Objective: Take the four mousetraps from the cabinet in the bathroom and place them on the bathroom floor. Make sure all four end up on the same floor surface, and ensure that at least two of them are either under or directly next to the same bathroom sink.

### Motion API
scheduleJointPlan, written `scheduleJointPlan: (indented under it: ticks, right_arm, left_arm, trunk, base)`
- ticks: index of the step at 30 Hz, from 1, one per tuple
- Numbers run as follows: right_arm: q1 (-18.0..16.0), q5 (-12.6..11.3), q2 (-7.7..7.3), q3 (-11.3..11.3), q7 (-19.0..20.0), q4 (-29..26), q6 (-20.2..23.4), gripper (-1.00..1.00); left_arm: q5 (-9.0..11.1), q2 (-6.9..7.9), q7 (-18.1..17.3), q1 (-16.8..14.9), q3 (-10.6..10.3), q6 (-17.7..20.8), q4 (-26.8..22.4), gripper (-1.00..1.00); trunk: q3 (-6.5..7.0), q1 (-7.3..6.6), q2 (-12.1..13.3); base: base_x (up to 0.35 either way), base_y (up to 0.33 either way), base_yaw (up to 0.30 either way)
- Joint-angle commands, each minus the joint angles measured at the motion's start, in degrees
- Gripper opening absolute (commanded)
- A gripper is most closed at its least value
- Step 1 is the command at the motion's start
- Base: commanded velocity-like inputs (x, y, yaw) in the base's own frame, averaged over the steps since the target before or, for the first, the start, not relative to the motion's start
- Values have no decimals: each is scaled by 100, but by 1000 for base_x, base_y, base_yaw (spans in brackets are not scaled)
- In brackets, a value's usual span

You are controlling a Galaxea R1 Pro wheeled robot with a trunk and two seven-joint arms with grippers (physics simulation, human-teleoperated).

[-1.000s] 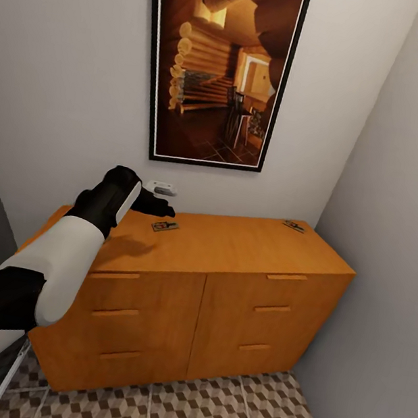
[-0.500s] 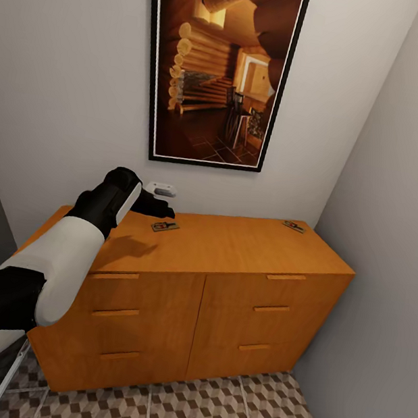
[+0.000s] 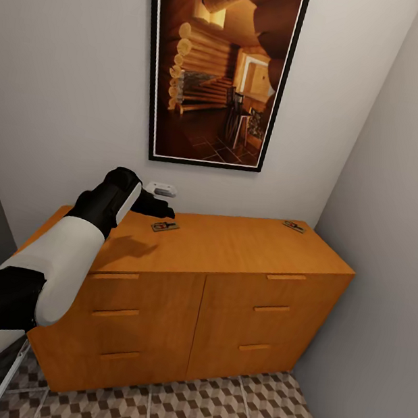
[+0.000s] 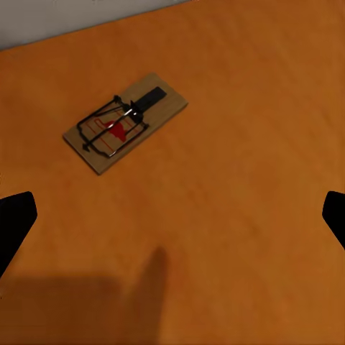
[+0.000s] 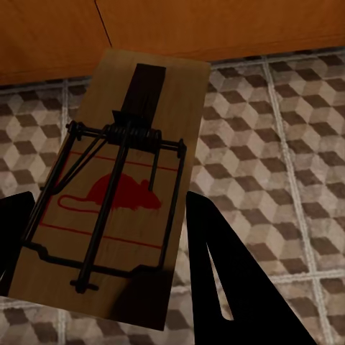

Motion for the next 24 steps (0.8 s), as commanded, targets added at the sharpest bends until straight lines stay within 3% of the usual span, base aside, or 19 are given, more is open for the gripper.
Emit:
scheduleJointPlan:
  ticks: [1,18,24]
  right_arm:
    - [-8,-64,-1,22,48,8,-21,-100]
    - [-7,-64,-2,22,48,8,-21,-100]
    - [-7,-64,-2,22,48,8,-21,-100]
  left_arm:
    - [-61,-1,-48,-3,7,16,-5,100]
    - [-61,-1,-48,-3,5,16,-2,100]
    - [-61,-1,-48,1,7,16,-3,100]
  trunk:
    - [-4,0,-3]
    - [71,0,-3]
    - [79,0,-3]
  base:
    - [0,111,-73]
    - [0,165,-151]
    - [0,94,-43]
